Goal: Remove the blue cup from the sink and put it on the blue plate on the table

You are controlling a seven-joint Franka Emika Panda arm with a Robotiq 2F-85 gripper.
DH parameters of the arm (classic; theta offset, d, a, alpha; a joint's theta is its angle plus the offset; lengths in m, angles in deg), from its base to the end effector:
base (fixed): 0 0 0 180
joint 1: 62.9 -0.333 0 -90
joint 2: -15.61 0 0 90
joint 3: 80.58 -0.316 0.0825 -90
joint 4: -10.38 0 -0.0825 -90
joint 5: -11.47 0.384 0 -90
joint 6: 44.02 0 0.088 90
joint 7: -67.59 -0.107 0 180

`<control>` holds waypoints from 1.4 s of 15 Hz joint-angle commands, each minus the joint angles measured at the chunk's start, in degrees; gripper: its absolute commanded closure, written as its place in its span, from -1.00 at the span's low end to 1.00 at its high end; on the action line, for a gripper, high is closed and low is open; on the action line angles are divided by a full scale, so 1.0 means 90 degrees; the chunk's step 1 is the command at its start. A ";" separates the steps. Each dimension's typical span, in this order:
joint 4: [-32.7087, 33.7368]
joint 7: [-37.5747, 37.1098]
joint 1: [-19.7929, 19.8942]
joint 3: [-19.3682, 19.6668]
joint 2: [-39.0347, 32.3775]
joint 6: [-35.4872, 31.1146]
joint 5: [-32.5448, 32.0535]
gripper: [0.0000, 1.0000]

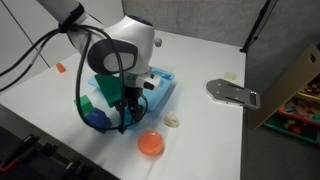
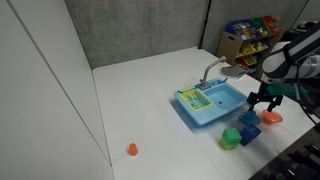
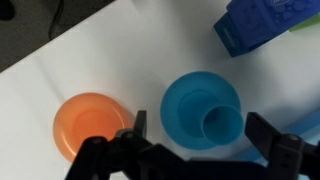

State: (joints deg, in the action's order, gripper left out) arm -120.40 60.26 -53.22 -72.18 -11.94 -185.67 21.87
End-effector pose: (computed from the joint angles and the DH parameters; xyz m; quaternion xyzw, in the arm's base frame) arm 0.4661 -0.1591 0.1235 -0.9466 0.2903 0.1380 0.0240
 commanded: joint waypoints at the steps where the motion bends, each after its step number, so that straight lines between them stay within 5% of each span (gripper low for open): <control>1: -0.0483 0.0241 0.0043 0.0133 0.0828 -0.0144 -0.0208 -1.00; 12: -0.1807 0.0205 -0.0058 0.0345 0.2969 -0.0613 -0.1799 -1.00; 13: -0.1329 0.0228 0.0000 0.0288 0.2429 -0.0405 -0.1544 -1.00; 21: -0.1431 0.0135 -0.0006 0.0307 0.2549 -0.0397 -0.1678 -1.00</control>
State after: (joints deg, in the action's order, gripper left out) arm -133.18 62.31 -53.25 -69.59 10.09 -189.56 7.66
